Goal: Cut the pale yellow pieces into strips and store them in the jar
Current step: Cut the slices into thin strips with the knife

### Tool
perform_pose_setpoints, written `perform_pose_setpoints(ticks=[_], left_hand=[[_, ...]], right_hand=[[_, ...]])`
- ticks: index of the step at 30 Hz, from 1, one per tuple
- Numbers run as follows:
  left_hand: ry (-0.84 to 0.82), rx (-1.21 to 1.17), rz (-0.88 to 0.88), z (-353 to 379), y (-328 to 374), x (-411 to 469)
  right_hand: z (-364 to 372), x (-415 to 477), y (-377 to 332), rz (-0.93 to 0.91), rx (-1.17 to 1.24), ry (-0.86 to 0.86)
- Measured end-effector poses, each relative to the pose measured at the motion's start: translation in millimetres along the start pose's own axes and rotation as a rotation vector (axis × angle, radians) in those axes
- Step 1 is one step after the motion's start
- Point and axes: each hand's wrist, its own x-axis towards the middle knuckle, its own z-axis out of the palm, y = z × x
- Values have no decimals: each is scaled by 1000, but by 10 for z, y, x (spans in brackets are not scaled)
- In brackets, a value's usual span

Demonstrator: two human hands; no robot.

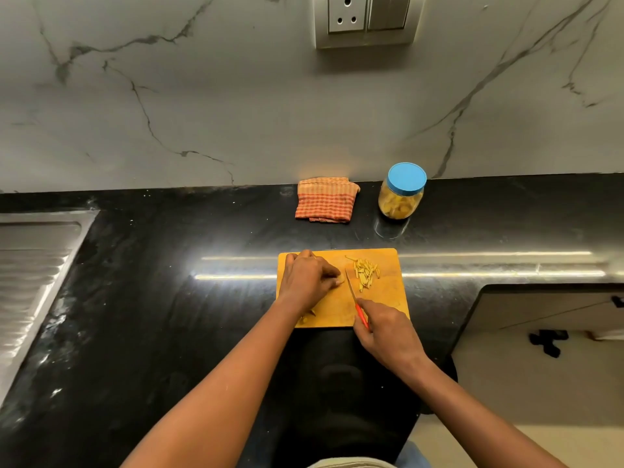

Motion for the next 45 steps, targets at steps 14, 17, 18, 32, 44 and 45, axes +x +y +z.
perform_pose_setpoints(ticks=[14,17,18,32,44,45], left_hand=[[-32,96,13,-53,112,60],[-36,82,3,-46,102,61],[-36,79,3,-44,101,63],[-31,81,-33,-10,103,61],[-9,39,-94,22,102,58],[-7,35,-97,17,107,56]], right_hand=[[34,-15,49,-74,-37,-11],[50,-5,76,-80,-48,-41],[49,-1,81,-85,-57,-55],[-46,339,-9,-164,-319,-257],[-27,52,111,-81,-172,-161],[-20,70,102,-88,-156,-154]])
